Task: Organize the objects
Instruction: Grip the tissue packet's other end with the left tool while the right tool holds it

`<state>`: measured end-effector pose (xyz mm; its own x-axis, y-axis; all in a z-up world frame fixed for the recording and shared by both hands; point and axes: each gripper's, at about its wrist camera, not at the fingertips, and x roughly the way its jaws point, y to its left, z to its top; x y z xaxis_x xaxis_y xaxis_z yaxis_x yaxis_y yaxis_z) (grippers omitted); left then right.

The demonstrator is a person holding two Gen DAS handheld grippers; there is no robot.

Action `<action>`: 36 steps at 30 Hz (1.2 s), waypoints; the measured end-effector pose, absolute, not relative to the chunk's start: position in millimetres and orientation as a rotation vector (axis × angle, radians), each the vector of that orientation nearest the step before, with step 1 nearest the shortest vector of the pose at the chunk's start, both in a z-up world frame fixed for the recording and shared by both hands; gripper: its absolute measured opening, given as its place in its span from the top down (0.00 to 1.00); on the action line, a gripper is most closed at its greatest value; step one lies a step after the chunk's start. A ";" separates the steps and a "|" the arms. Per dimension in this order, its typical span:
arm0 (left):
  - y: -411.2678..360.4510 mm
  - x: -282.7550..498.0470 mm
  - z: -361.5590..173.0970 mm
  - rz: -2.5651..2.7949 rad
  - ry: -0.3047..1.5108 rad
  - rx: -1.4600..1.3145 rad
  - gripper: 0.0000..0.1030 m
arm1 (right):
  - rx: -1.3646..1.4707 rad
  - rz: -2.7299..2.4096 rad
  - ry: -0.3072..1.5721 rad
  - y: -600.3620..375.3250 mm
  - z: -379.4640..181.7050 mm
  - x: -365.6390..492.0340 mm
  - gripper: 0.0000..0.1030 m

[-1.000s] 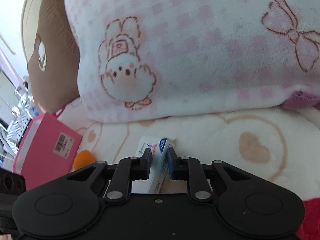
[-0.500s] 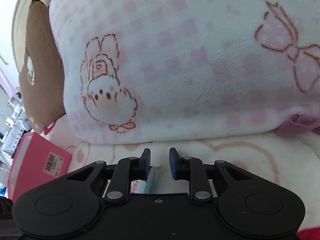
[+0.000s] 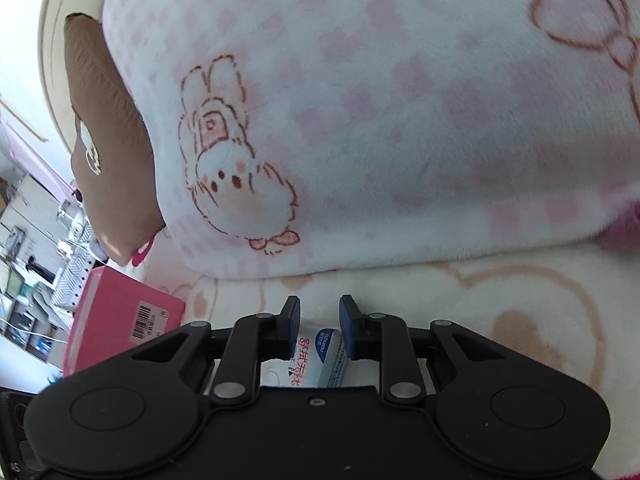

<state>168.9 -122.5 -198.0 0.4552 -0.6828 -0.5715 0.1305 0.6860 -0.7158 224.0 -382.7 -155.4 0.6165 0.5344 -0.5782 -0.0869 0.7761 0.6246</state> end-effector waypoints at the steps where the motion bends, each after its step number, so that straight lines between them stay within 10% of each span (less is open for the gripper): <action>1: -121.3 168.7 -197.8 -0.543 0.982 -0.660 0.78 | 0.602 0.388 0.844 -383.6 -155.8 223.1 0.74; 36: -96.7 140.8 -169.2 -0.467 0.986 -0.485 0.79 | 0.535 0.322 0.970 -349.6 -137.8 138.5 0.70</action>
